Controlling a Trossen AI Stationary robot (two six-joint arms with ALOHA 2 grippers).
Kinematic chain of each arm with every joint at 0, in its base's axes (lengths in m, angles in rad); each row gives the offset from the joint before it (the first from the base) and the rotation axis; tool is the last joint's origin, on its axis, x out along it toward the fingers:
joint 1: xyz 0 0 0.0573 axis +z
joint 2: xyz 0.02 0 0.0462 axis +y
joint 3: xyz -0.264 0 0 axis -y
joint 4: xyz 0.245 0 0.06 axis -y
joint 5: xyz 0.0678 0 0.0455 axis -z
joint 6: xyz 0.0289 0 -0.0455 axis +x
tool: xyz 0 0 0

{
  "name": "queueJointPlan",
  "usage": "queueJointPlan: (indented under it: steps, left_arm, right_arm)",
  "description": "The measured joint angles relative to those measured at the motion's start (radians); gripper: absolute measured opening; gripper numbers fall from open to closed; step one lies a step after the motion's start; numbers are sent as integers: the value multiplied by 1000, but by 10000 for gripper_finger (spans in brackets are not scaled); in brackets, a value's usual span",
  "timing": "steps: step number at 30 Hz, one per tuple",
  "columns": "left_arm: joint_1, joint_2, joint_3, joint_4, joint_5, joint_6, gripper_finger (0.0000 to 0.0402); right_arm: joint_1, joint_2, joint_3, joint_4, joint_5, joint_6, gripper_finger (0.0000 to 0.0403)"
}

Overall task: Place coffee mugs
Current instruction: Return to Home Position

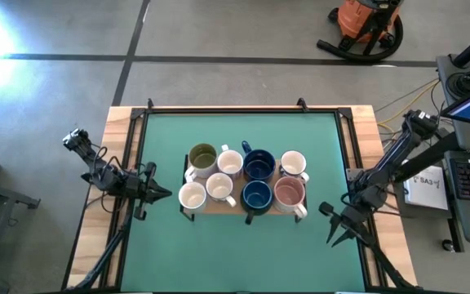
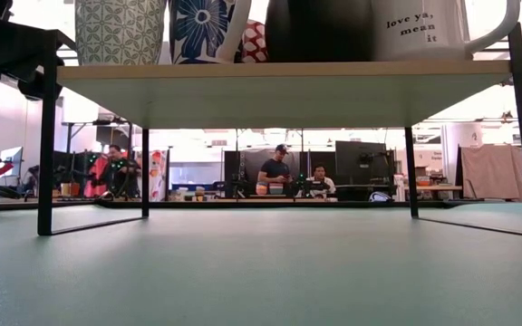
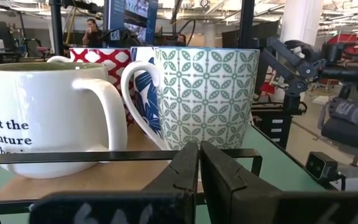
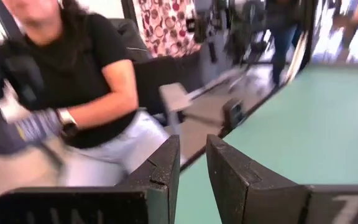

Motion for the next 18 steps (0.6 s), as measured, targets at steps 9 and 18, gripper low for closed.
queueJointPlan:
  steps: [9, 18]
  left_arm:
    - [0, 0, 0, 0, 0, 0, 0]
    - [0, 0, 0, 0, 0, 0, 0]
  right_arm:
    - [-2, -134, 0, 3, 42, -633, 68]
    - [-95, -215, -1, -16, 41, -533, 68]
